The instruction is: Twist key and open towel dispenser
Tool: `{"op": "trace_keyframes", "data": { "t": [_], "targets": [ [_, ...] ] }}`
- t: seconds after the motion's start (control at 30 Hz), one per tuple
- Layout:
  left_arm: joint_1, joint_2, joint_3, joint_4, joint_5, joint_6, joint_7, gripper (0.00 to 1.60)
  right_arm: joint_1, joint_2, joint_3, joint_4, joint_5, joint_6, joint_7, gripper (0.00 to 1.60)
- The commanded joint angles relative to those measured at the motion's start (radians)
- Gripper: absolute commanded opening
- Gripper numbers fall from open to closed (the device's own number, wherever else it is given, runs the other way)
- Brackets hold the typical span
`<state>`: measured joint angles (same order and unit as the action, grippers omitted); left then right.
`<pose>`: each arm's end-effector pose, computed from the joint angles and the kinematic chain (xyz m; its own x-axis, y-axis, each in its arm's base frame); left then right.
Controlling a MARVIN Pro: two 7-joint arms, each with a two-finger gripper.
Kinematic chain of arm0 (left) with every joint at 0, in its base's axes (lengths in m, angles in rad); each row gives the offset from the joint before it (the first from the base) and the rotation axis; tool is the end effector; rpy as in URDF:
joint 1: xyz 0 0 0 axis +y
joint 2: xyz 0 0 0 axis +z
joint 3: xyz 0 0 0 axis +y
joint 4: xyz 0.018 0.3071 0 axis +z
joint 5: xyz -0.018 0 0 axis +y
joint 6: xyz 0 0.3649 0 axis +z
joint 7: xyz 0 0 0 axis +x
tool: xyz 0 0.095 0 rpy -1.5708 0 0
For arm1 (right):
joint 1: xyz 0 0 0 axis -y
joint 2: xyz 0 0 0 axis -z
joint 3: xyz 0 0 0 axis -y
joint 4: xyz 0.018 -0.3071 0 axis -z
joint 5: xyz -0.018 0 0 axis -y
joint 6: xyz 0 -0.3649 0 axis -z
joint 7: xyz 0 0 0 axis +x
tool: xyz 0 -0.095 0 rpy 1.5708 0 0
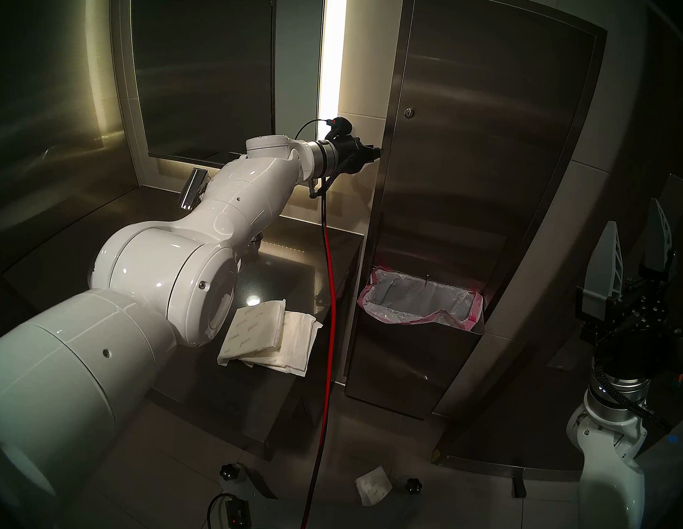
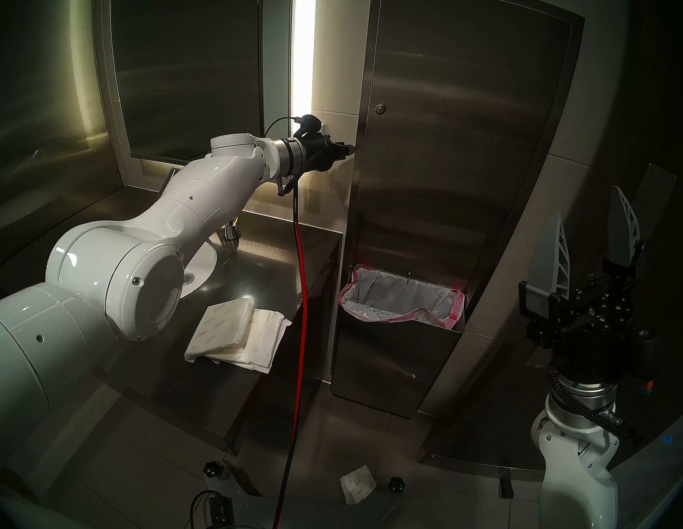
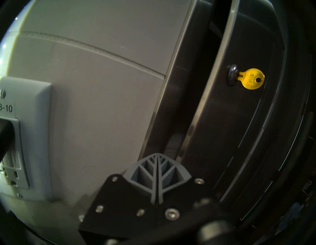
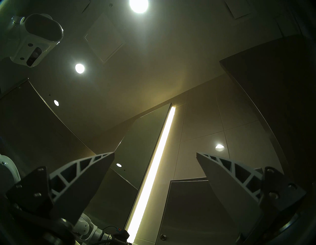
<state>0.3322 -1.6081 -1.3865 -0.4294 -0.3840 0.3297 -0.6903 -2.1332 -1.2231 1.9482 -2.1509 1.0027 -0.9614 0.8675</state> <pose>0.7212 -0.1238 -0.0711 0.2594 0.1801 0.9488 -0.7082 -0.6325 0.3137 0.2530 -0.1218 -0.1439 -0.8945 -0.1910 0.4043 0.3167 -0.9089 0.2712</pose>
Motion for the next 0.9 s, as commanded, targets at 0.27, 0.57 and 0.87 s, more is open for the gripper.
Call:
{"op": "trace_keyframes", "data": {
  "t": [0.27, 0.57, 0.87],
  "targets": [
    [-0.072, -0.005, -0.02, 0.072, -0.017, -0.06, -0.041, 0.0, 0.0, -0.002, -0.001, -0.004, 0.012, 0.001, 0.103, 1.6],
    [-0.08, -0.005, -0.072, 0.097, -0.066, -0.085, -0.124, 0.0, -0.002, 0.001, -0.002, -0.006, 0.008, 0.001, 0.091, 1.6],
    [-0.096, -0.003, -0.048, 0.119, -0.043, -0.083, -0.192, 0.0, 0.0, -0.003, -0.001, -0.003, 0.016, 0.001, 0.11, 1.6]
  ]
}}
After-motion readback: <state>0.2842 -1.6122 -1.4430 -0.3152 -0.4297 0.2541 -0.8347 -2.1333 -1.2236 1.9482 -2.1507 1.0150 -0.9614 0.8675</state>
